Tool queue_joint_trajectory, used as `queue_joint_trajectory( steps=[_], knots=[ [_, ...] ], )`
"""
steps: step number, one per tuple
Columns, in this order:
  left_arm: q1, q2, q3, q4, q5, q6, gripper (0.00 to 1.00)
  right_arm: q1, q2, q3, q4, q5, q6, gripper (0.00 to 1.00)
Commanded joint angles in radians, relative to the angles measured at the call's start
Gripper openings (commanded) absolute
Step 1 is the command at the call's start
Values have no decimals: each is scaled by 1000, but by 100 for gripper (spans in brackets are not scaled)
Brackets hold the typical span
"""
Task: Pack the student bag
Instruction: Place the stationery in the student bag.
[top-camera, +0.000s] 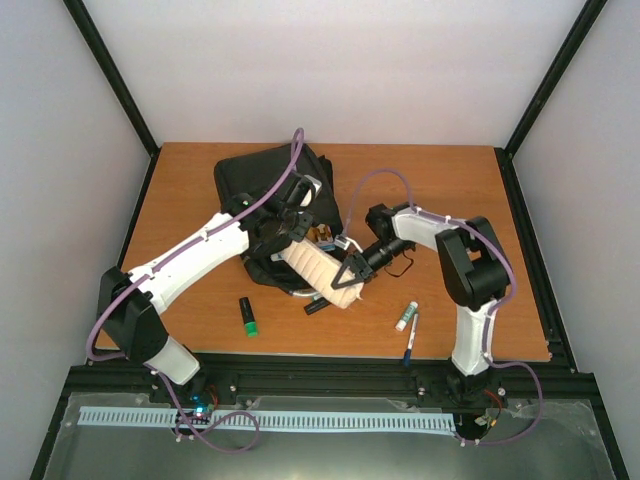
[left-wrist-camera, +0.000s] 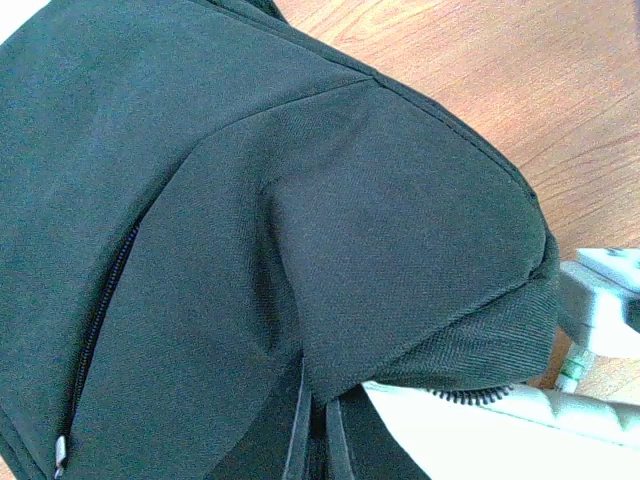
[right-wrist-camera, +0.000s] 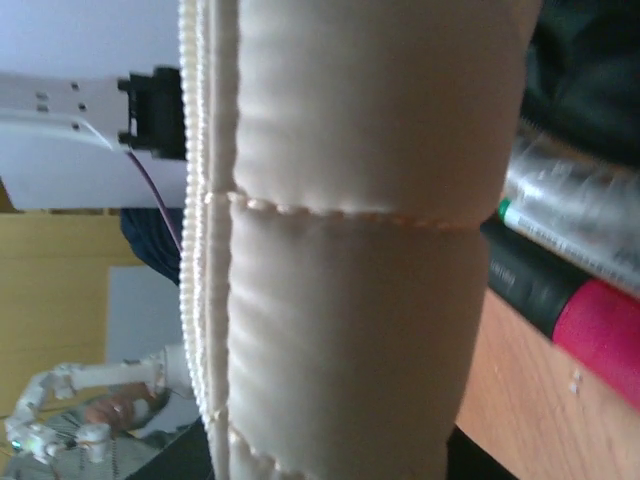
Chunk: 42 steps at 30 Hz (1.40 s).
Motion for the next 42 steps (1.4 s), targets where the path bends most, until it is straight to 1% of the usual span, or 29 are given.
queue_joint_trajectory(
  steps=[1,5,10,13,15,17,19,20,24,26,27,32,37,38,42],
  knots=[
    [1,-50,44,67,30,-23,1,4,84,98,74,-143,118,25],
    [1,-45,43,67,43,-25,1,6,169,194,128,-215,219,27],
    [1,-64,41,72,45,-26,1,23,305,356,170,-298,320,29],
    [1,-75,35,85,56,-29,1,54,388,467,113,-337,294,32],
    [1,-77,35,90,70,-34,1,74,435,539,53,-333,266,35],
    [1,-79,24,100,76,-34,1,89,463,562,61,-329,283,40],
    [0,-78,12,113,74,-31,1,100,476,560,80,-304,312,53],
    [0,-75,9,115,71,-27,1,101,477,553,87,-297,315,58],
    [1,-66,11,111,67,-24,1,86,460,503,116,-238,319,66],
    [1,-73,-2,122,59,-22,1,61,432,478,167,-187,361,70],
    [1,-71,-9,128,49,-19,1,46,414,467,185,-163,380,73],
    [0,-47,0,112,30,-12,1,-8,272,373,258,21,382,79],
    [-1,-52,19,83,20,9,1,-9,161,280,290,115,323,82],
    [0,-53,21,75,22,19,1,-9,138,268,287,138,305,84],
    [-14,-50,7,72,22,71,1,-9,53,211,291,227,252,85]
  ],
)
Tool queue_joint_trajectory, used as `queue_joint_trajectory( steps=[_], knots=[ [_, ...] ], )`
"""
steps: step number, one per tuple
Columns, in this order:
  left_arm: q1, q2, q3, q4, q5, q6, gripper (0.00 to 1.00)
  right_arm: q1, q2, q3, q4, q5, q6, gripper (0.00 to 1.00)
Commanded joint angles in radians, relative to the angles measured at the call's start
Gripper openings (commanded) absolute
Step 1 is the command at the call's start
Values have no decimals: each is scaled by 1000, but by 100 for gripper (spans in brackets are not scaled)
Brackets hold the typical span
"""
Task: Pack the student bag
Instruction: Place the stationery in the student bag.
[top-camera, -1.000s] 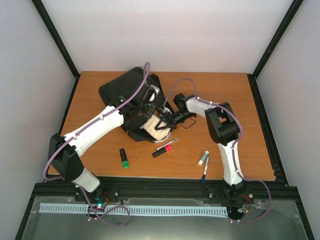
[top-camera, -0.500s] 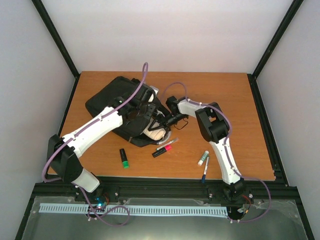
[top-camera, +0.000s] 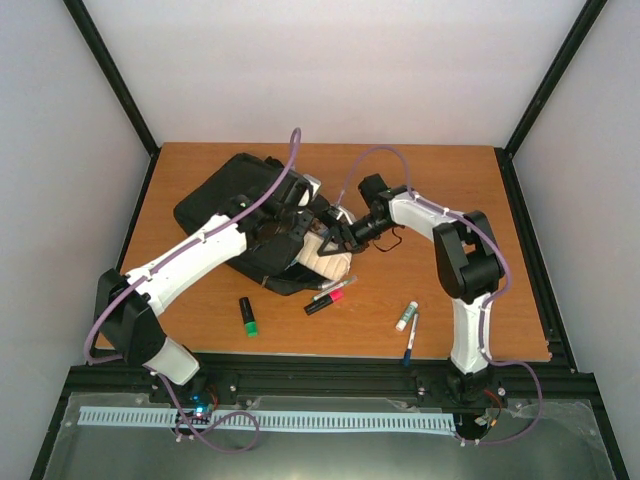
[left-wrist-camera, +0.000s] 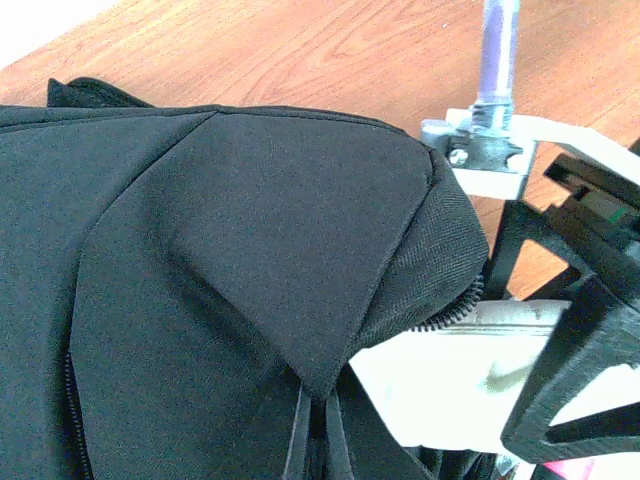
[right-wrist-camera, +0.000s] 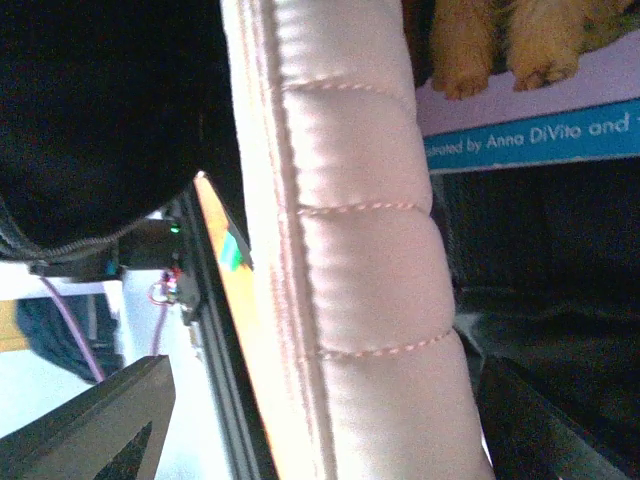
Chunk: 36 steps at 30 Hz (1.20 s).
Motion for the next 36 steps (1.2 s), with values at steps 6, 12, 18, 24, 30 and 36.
queue_joint_trajectory(
  steps=[6,12,18,24,30,36],
  knots=[
    [-56,-29,17,33,19,111,1,4,-216,-180,65,292,-243,85],
    [-65,-62,14,38,22,134,1,1,-377,-360,99,378,-467,84],
    [-67,-95,46,-33,37,86,1,4,-525,-495,165,475,-633,83],
    [-67,-127,20,-125,-51,16,1,61,-665,-638,296,654,-791,83],
    [-66,-211,-81,-64,-60,-3,1,225,-743,-721,382,838,-835,83],
    [-65,-175,-86,-66,-121,-2,1,394,-763,-760,438,907,-799,83]
  ],
)
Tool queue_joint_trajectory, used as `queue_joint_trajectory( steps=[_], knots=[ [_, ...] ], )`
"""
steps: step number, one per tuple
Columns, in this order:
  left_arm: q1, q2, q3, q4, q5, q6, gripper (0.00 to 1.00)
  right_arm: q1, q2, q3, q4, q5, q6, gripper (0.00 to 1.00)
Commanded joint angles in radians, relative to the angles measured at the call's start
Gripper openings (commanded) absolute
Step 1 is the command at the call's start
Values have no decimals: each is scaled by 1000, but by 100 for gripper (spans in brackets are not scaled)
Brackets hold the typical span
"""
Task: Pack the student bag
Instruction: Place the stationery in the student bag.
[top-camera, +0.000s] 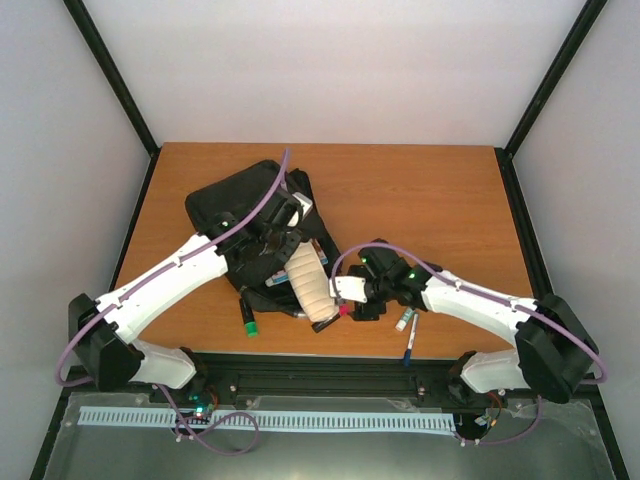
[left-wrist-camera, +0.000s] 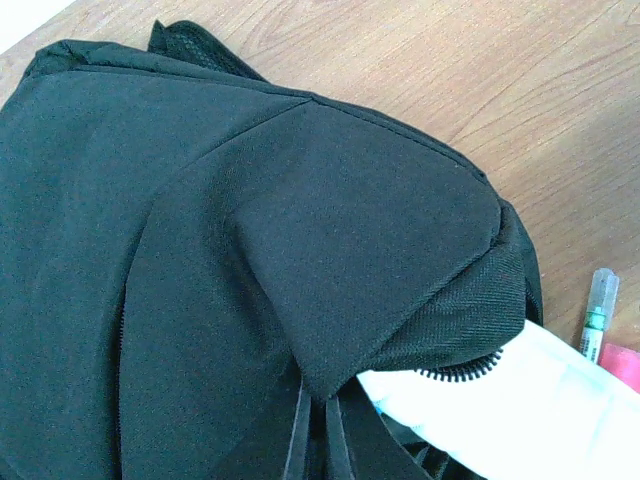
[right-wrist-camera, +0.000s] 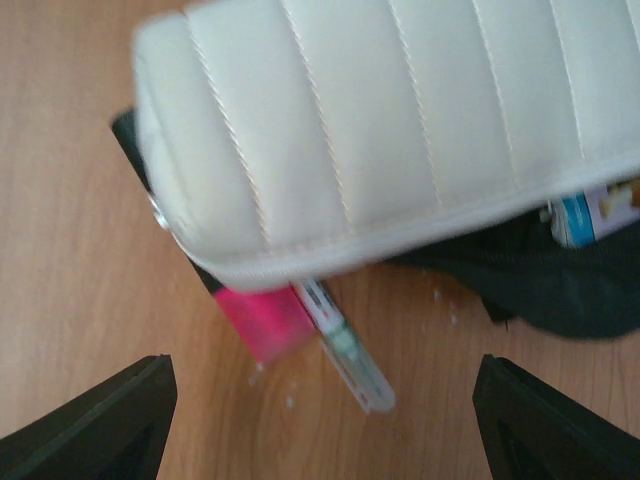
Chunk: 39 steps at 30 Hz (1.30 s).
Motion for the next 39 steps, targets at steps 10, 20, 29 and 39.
queue_joint_trajectory(
  steps=[10,20,29,39],
  knots=[
    [1,-3,-22,98,-80,-17,1,281,105,32,178,206,35,83],
    [2,-22,-35,108,-55,9,1,309,276,112,371,434,-100,78],
    [2,-28,-45,107,-43,16,1,307,406,191,592,510,-201,65],
    [2,-46,-57,116,-38,22,1,297,560,250,855,619,-309,58]
  ],
)
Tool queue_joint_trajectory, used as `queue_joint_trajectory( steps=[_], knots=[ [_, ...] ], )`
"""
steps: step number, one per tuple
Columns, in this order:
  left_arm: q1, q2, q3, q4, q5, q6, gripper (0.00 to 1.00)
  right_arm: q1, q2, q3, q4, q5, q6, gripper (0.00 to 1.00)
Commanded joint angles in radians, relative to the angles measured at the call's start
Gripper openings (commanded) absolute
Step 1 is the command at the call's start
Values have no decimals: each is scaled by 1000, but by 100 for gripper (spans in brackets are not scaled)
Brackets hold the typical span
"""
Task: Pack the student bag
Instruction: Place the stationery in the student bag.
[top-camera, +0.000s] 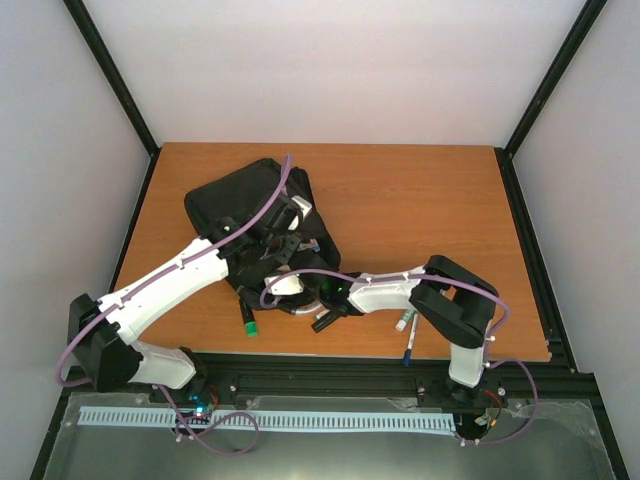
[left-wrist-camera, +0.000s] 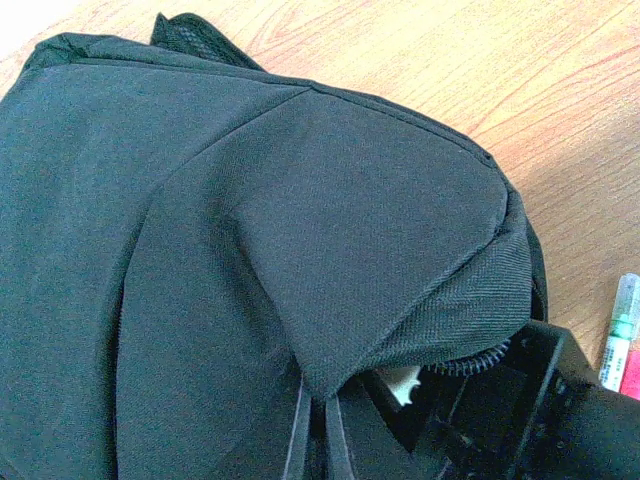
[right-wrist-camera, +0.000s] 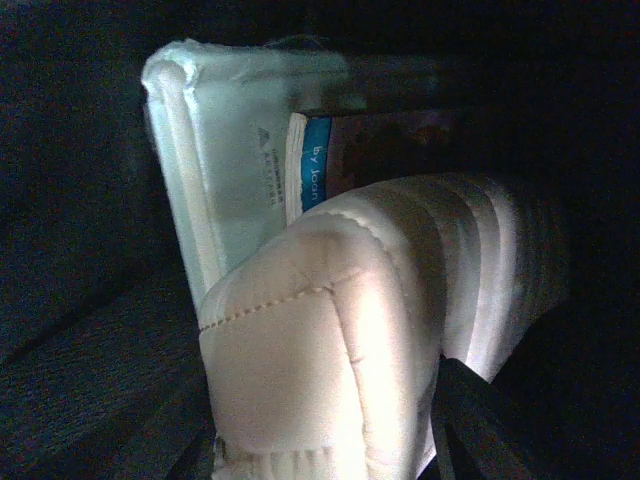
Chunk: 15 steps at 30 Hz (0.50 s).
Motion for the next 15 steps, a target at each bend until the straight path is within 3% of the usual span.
queue_joint_trajectory(
  steps=[1,7,15],
  knots=[
    [6,-41,1,59,-5,16,1,-5,59,32,196,79,-66,60],
    [5,-35,-9,50,-18,8,1,-6,-32,-39,112,38,-18,73],
    [7,23,40,-50,3,-49,6,-23,-446,-209,-347,-200,94,81]
  ],
)
